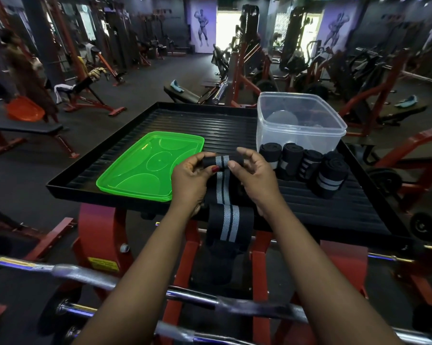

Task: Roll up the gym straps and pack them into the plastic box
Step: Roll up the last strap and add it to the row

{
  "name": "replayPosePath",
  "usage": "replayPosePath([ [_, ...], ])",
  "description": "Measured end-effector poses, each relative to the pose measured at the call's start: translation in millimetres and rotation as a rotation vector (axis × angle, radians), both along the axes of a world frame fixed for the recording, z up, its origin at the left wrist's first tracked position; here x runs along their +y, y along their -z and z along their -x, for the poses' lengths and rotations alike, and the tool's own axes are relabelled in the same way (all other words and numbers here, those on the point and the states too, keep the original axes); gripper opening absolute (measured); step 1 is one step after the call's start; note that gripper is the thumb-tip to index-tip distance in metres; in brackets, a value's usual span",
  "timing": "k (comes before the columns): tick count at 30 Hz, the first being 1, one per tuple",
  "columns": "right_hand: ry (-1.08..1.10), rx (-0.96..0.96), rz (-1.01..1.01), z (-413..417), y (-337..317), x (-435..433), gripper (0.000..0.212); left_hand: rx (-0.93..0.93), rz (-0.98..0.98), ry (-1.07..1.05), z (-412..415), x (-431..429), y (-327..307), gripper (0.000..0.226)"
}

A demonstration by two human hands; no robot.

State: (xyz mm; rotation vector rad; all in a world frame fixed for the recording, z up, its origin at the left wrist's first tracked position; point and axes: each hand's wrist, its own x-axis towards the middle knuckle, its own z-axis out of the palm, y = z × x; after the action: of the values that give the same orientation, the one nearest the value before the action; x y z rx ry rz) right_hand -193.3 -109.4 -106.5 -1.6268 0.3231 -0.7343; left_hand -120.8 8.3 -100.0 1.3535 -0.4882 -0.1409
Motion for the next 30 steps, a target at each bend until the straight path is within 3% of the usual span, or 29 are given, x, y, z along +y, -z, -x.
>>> replayPosePath([
  [4,0.065,0.028,0.199,0,-1,-1,0.032,0.025,-0.007,0.001,-1,0,0,0.027],
  [9,-0.056,0.008,-0.084,6,-6,2,0.03,0.069,0.003,0.03,-3,-1,-1,0.026],
  [14,-0.113,0.0,-0.188,9,-8,0,0.025,0.013,-0.083,0.018,-7,-2,3,0.032],
  [24,-0.027,0.001,-0.152,5,-2,-6,0.024,-0.19,-0.282,-0.013,-14,-3,8,0.044],
  [30,-0.028,0.034,-0.126,2,-5,1,0.03,-0.22,-0.242,-0.146,-9,-4,9,0.035],
])
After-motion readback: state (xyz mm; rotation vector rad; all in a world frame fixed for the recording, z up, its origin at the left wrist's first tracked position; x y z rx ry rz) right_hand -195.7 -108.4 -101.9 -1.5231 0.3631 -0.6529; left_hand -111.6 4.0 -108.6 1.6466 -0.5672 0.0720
